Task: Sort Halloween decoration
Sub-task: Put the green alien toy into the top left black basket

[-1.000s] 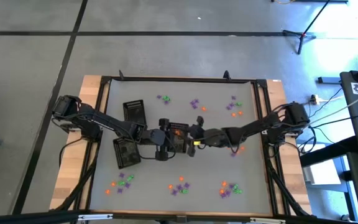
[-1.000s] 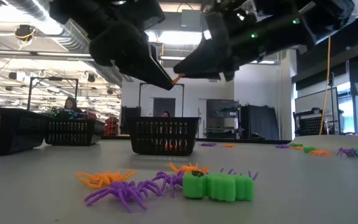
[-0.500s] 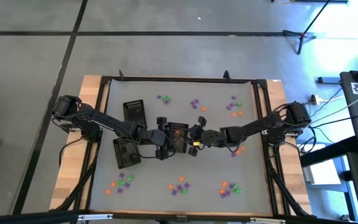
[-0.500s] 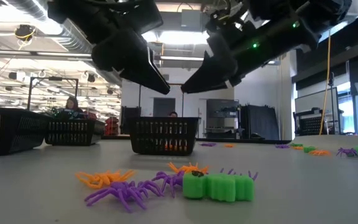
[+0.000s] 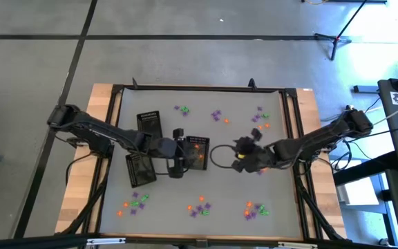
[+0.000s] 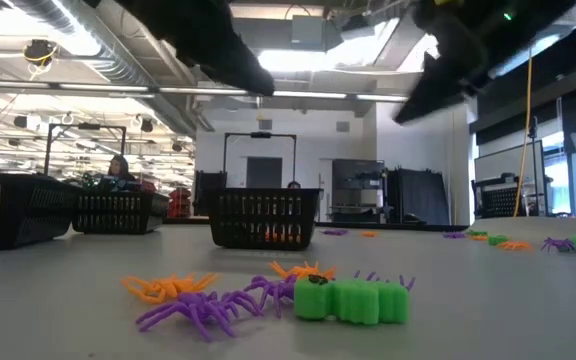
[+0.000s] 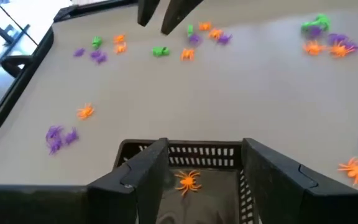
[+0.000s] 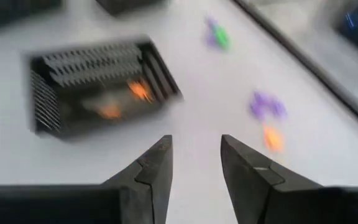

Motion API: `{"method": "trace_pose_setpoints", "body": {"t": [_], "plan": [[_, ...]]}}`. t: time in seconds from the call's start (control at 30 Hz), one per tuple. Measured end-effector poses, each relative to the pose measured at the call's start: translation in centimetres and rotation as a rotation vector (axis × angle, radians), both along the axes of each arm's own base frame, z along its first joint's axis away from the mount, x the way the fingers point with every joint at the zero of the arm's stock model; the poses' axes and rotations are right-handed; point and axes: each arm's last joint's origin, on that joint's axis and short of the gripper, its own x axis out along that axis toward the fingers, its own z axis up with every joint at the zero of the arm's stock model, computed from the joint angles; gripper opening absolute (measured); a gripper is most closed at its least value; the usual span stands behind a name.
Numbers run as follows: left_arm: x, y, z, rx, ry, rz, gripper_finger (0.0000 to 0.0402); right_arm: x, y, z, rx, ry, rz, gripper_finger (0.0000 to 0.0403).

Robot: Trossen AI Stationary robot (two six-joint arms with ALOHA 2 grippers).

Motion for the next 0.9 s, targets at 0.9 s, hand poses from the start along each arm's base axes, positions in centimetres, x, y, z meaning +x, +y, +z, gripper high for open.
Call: {"method": "trace_pose_setpoints", "body": {"t": [0.9], "plan": [[-3.6,6.2,-1.3,-0.116,-0.256,0.143,0.0196,-6.2,-4.9,-7.6,0.245,0.239,-0.686,0.0133]]}}
